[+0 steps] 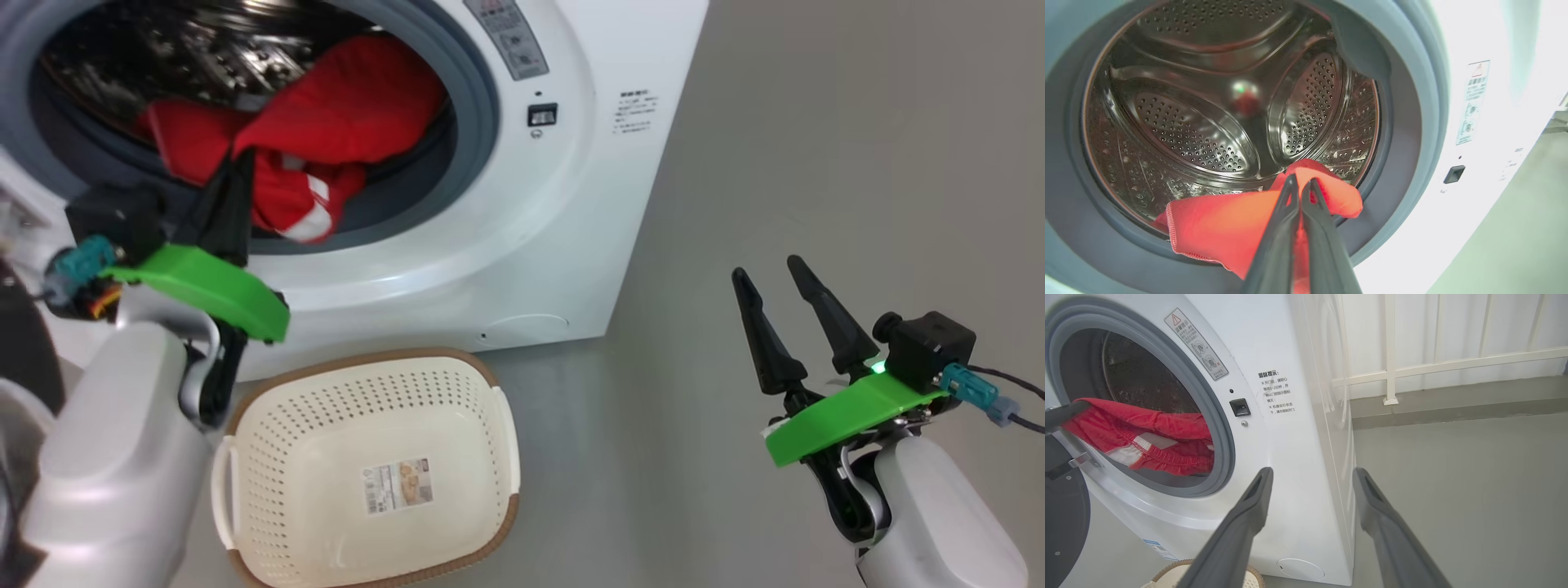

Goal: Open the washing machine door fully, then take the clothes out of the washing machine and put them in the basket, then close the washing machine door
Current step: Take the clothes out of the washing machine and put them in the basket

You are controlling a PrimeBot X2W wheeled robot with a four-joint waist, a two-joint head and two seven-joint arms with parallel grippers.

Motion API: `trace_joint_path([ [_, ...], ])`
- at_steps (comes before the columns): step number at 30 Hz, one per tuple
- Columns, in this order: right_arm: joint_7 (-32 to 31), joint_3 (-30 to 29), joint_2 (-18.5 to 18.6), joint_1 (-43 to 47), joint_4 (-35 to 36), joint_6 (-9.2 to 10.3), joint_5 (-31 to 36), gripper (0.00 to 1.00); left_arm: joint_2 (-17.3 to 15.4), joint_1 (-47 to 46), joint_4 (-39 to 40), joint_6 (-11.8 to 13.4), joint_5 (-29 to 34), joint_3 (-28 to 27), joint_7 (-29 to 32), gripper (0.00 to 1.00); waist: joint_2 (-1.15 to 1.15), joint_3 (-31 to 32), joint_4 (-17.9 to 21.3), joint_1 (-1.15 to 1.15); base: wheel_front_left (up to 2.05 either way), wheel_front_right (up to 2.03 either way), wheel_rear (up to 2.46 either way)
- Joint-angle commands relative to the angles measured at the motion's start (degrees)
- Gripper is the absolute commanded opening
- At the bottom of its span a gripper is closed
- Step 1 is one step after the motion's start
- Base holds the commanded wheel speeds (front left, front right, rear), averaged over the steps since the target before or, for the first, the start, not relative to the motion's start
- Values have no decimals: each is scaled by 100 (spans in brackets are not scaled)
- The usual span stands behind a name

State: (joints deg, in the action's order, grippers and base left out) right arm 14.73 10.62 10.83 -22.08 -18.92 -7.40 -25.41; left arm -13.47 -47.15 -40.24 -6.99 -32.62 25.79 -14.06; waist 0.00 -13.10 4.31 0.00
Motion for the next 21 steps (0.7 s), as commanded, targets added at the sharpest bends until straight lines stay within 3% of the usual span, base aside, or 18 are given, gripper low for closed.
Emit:
trace_joint_path([
  [1, 27, 100, -8, 91, 121, -9, -45, 100, -255, -5, 267, 57, -73, -176, 2, 0, 0, 142, -137, 0, 0, 0, 0],
  [14, 27, 85, 89, 237, 118, -9, -72, 100, -782, 1580, 3392, 852, -158, -107, 972, 0, 0, 294, -344, 0, 0, 0, 0],
  [21, 27, 126, 80, 213, 108, -9, -95, 100, -733, 2235, 3894, 1098, -320, -61, 1068, 0, 0, 252, -225, 0, 0, 0, 0],
])
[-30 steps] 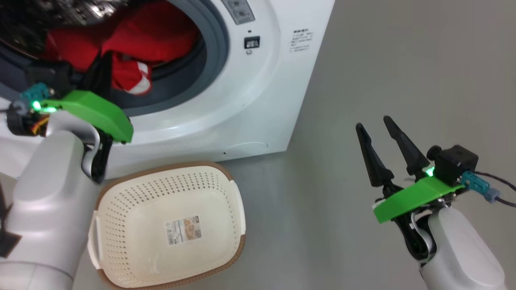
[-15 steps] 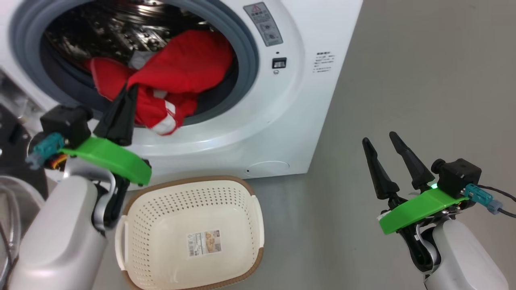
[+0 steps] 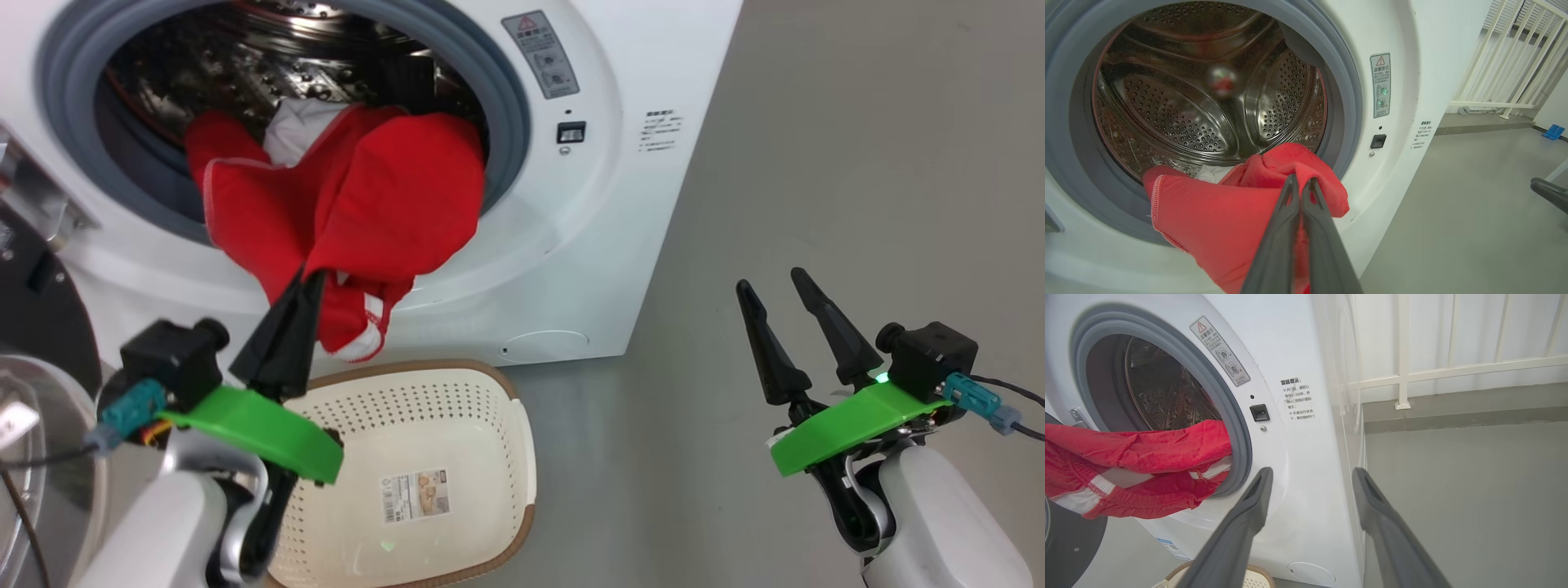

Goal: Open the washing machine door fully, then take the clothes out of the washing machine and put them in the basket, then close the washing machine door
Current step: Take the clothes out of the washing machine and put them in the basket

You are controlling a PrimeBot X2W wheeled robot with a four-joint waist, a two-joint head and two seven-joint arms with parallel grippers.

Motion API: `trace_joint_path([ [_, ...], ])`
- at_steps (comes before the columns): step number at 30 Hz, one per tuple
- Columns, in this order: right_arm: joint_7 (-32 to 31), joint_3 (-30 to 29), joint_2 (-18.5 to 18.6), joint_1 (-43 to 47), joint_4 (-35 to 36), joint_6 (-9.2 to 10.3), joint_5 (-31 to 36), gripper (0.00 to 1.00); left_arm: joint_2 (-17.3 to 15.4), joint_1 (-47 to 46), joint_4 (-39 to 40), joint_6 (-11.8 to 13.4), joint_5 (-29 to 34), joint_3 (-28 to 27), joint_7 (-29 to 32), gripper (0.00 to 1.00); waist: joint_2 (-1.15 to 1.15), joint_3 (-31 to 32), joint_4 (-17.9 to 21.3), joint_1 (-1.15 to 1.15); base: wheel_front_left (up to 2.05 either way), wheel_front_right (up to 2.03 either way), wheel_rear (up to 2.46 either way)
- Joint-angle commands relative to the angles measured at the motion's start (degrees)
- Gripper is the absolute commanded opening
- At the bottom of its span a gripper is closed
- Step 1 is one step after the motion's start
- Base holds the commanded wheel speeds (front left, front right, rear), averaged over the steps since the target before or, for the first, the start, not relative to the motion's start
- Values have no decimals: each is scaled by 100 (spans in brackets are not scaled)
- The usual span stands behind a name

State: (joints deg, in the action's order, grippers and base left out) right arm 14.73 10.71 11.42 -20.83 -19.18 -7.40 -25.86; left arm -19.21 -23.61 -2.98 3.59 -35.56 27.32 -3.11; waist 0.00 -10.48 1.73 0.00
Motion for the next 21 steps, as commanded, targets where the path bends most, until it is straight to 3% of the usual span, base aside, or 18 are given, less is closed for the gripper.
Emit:
trace_joint_path([
  [1, 27, 111, 23, 87, 137, -9, -51, 100, -145, -41, 220, 74, -35, -211, -50, 0, 0, -19, 58, 0, 0, 0, 0],
  [11, 27, 108, 47, 107, 133, -9, -65, 100, -58, 555, 339, 317, 47, -100, -319, 0, 0, -68, 212, 0, 0, 0, 0],
  [21, 27, 188, 81, 58, 95, -9, -68, 100, 269, 507, -1243, 46, -131, -180, -944, 0, 0, -93, 338, 0, 0, 0, 0],
])
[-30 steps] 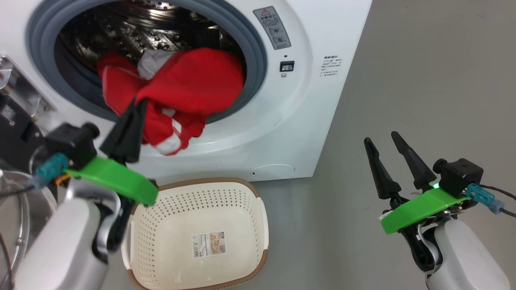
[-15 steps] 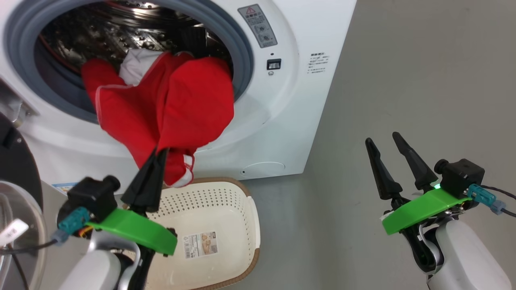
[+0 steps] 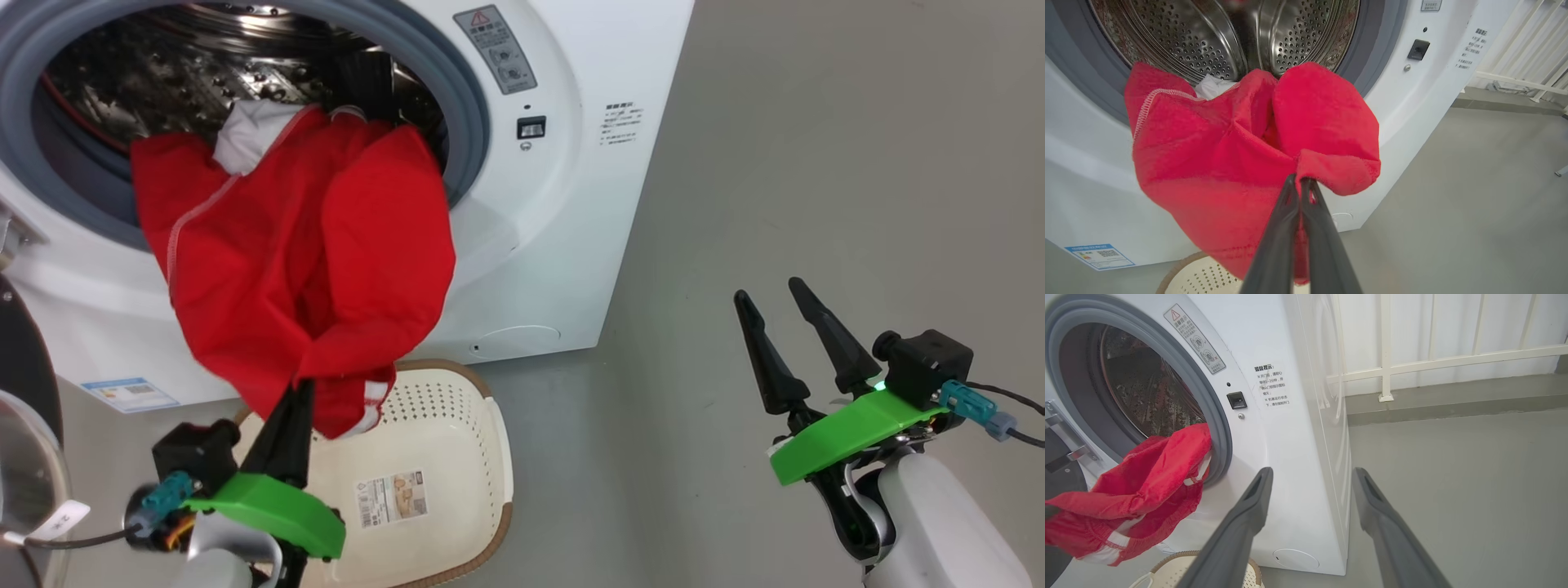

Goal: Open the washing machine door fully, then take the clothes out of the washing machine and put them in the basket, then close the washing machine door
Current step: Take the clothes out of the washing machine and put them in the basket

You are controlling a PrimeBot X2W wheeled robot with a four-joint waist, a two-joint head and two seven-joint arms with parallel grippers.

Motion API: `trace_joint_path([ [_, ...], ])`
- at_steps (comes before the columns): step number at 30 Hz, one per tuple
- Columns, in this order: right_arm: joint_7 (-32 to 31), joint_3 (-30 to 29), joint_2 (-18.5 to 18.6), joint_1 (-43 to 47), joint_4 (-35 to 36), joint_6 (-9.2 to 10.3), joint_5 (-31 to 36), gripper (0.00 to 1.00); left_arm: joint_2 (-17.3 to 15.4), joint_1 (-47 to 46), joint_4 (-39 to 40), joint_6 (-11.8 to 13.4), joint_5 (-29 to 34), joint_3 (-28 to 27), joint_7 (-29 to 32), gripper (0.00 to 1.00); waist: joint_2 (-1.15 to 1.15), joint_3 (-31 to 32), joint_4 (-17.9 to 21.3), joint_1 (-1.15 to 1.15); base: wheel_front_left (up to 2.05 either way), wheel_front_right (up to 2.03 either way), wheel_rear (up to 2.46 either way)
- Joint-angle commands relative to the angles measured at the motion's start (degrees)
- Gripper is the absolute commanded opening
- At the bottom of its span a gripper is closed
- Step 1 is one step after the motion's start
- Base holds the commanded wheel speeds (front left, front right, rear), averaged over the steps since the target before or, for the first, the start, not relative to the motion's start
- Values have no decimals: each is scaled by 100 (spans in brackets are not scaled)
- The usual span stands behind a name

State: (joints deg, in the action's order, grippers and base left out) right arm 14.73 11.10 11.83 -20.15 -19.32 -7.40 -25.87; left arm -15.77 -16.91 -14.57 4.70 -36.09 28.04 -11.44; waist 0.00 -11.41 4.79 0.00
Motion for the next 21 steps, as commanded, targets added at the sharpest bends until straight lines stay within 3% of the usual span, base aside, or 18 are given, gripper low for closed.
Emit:
trace_joint_path([
  [1, 27, 159, 44, -11, 107, -9, -72, 100, -18, -190, -272, -119, -123, -273, -150, 0, 0, 0, 49, 0, 0, 0, 0],
  [21, 27, 162, 61, -38, 65, -9, -78, 100, 579, -1129, -3286, -961, -175, -571, -353, 0, 0, -91, 162, 0, 0, 0, 0],
])
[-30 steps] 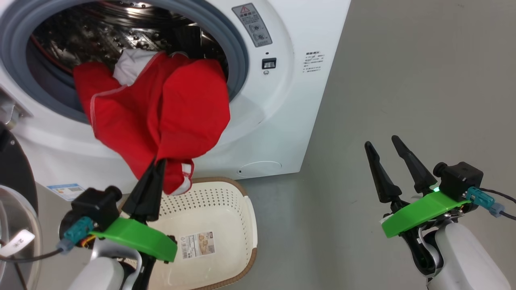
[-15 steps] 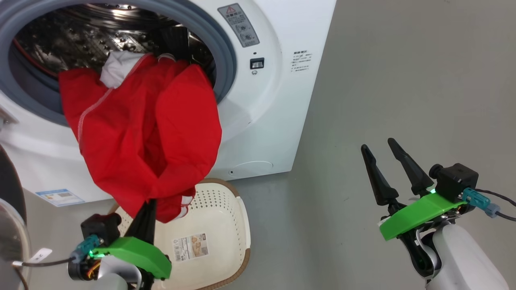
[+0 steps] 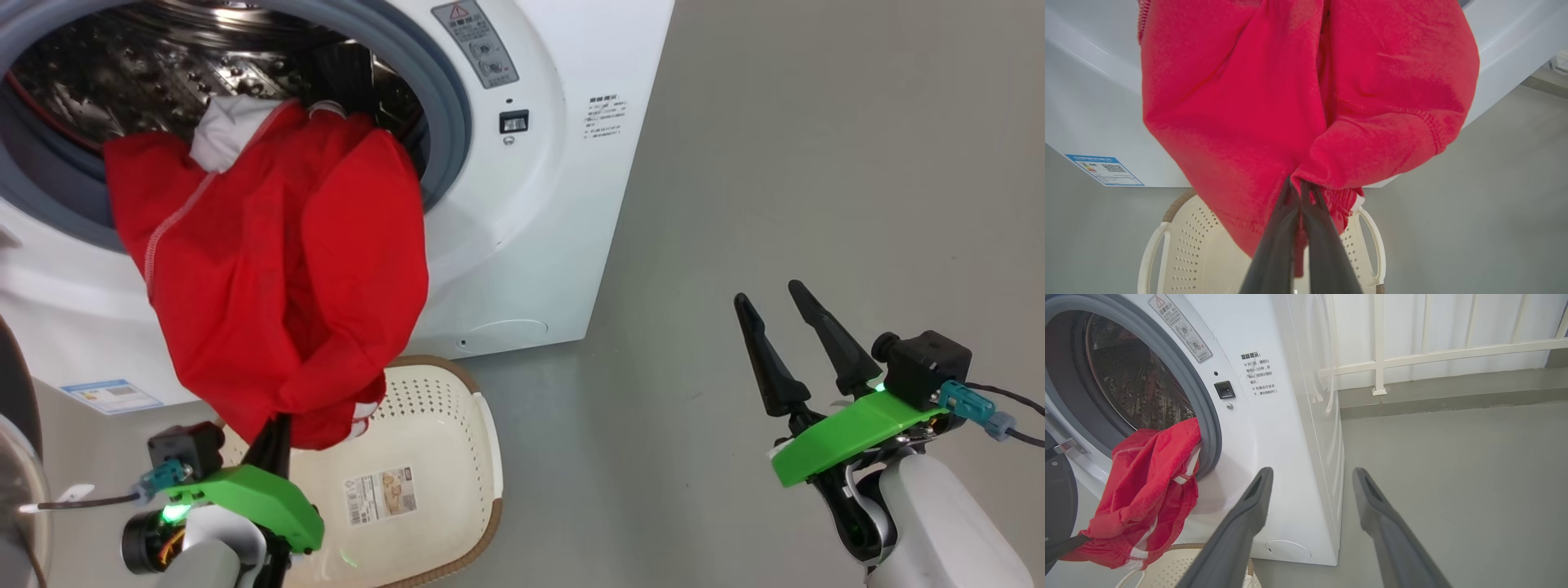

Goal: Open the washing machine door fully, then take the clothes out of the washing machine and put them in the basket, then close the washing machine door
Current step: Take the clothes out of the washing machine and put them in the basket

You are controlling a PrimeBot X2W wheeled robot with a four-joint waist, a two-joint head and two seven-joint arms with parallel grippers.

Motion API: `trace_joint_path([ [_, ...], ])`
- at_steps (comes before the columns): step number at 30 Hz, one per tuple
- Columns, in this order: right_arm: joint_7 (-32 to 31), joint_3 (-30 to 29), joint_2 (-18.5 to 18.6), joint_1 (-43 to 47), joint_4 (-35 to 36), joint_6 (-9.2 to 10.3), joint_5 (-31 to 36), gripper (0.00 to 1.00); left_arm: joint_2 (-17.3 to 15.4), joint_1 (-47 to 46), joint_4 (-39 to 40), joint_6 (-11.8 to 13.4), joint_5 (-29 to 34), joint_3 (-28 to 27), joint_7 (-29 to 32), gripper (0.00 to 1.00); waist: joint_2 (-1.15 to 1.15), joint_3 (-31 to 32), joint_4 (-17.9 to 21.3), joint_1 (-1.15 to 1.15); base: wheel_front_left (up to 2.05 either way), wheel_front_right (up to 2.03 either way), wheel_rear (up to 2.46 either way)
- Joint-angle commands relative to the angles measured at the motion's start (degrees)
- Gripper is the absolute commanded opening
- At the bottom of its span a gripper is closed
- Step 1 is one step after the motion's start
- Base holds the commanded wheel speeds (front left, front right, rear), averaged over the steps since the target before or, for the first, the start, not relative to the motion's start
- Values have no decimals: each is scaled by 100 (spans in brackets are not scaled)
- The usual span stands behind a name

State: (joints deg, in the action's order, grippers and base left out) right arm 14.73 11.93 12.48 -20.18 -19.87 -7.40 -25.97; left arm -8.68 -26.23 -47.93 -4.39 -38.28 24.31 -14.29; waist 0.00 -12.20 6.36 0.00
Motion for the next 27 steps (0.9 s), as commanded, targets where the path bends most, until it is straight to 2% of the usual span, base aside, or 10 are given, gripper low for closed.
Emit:
trace_joint_path([
  [1, 27, 75, -8, -38, 122, -9, -67, 100, -112, -243, -53, -74, 43, -239, -69, 0, 0, -24, 8, 0, 0, 0, 0],
  [6, 27, 64, -38, -63, 91, -9, -65, 100, -41, -445, -575, -169, 67, -359, -70, 1, 0, -75, 48, 0, 0, 0, 0],
  [7, 27, 60, -43, -72, 85, -9, -64, 100, -24, -480, -652, -186, 72, -379, -70, 9, 0, -84, 53, 0, 0, 0, 0],
  [9, 27, 58, -49, -88, 76, -9, -63, 100, 6, -542, -779, -210, 86, -422, -70, 40, 0, -98, 62, 0, 0, 0, 0],
  [10, 27, 59, -54, -101, 72, -9, -58, 100, 22, -588, -864, -232, 109, -472, -70, 100, 0, -107, 67, 0, 0, 0, 0],
  [18, 27, 16, -51, -94, 56, -9, -43, 100, 65, -509, -931, -289, 201, -643, -71, 100, 0, -82, 30, 0, 0, 0, 0],
  [27, 27, -17, -28, -55, 48, -9, -39, 100, 18, -284, -472, -306, 362, -787, -71, 100, 0, -13, -96, 0, 0, 0, 0],
])
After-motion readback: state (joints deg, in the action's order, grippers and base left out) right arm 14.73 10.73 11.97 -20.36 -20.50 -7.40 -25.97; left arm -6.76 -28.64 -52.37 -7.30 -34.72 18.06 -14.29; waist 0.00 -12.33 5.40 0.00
